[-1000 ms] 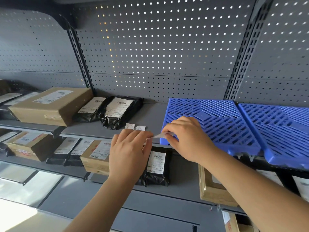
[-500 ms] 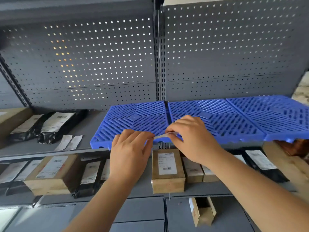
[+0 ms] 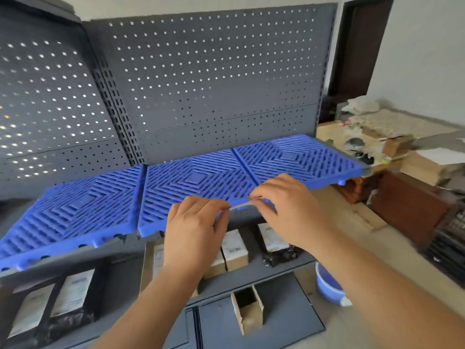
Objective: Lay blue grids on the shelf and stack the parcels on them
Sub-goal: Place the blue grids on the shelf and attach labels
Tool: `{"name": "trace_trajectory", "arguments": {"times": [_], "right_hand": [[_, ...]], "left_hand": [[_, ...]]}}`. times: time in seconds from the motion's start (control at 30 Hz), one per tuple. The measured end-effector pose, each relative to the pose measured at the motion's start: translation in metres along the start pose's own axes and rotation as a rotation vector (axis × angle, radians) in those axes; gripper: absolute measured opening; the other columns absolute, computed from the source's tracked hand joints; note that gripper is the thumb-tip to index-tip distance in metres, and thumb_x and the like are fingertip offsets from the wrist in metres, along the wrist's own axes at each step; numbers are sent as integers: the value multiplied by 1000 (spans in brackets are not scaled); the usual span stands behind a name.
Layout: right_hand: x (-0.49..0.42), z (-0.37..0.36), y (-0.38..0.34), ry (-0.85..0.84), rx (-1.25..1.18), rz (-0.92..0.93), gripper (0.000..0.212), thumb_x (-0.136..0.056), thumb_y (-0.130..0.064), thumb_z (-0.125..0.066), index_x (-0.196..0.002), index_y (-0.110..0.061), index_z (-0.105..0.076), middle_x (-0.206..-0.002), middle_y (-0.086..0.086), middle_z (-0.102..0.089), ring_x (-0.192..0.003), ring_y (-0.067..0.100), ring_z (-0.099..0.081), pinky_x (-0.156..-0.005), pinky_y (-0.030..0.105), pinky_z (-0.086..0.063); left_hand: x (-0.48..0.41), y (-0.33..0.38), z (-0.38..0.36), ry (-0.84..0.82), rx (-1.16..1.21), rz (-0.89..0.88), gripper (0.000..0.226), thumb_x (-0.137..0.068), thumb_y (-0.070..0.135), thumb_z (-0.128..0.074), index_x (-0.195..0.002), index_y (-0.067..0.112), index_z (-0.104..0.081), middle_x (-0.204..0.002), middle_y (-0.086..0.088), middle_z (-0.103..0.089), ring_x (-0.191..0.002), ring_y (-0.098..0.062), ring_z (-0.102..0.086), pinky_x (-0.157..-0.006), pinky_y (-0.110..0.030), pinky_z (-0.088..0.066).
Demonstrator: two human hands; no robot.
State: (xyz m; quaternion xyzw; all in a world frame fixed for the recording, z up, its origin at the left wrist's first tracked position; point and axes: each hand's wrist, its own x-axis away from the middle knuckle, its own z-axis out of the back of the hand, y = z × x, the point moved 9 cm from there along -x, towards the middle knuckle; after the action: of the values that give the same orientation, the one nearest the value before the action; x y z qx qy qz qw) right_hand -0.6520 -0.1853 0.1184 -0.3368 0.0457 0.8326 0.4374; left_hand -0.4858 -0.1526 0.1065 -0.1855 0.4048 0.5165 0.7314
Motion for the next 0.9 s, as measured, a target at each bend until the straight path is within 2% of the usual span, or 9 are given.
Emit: {"name": "trace_trajectory", "arguments": {"times": [0.2,0.3,0.47,0.57,0.77,0.9], "right_hand": [[8,23,65,32,80,-85,7,-91,-17,-70,-94,-23,-73,-82,-11,-69,-84,19,-57,-70,33,-46],[5,25,94,27,86,-98,6,-93,-18,-68,-93,-22,-72,-82,-11,-68,-84,20,-55,-71,39,-48],[1,30,143,34,137,-147,6,-92,-22,-69,-93,-25,-74,-89,-13,-71,-88,18,-59,-77,34,-47],[2,29,168,36,159,-147,7,-92,-22,-70,-94,-24,-76,-91,-12,-71,-89,18,-61,-80,37,-49],[2,23,216,43,190,-82,10,-92,-21,-70,-95,-24,-79,-93,-10,-72,-89,21,-61,-77,42,-51],[-1,17,240,50,180,-4,10,-89,-17,-74,-94,-25,-78,-93,-10,-71,-88,23,-59,-73,42,-50]], "left_hand": [[-33,39,-56,-53,84,-84,21,-95,32,-58,-99,24,-76,-87,7,-74,-88,-23,-66,-73,-39,-45],[-50,50,-80,-60,116,-110,18,-93,31,-59,-96,25,-76,-86,9,-73,-87,-22,-65,-73,-38,-43],[-77,70,-119,-63,140,-196,9,-88,19,-68,-91,23,-76,-78,10,-71,-81,-23,-65,-70,-38,-42],[-86,81,-142,-88,153,-241,10,-87,19,-68,-89,23,-76,-78,11,-71,-84,-21,-64,-72,-34,-37],[-98,97,-182,-129,121,-231,10,-85,19,-69,-89,23,-78,-77,10,-70,-85,-22,-64,-76,-34,-39],[-105,103,-203,-186,91,-119,16,-85,20,-64,-88,26,-78,-78,15,-72,-91,-19,-66,-82,-32,-36]]}}
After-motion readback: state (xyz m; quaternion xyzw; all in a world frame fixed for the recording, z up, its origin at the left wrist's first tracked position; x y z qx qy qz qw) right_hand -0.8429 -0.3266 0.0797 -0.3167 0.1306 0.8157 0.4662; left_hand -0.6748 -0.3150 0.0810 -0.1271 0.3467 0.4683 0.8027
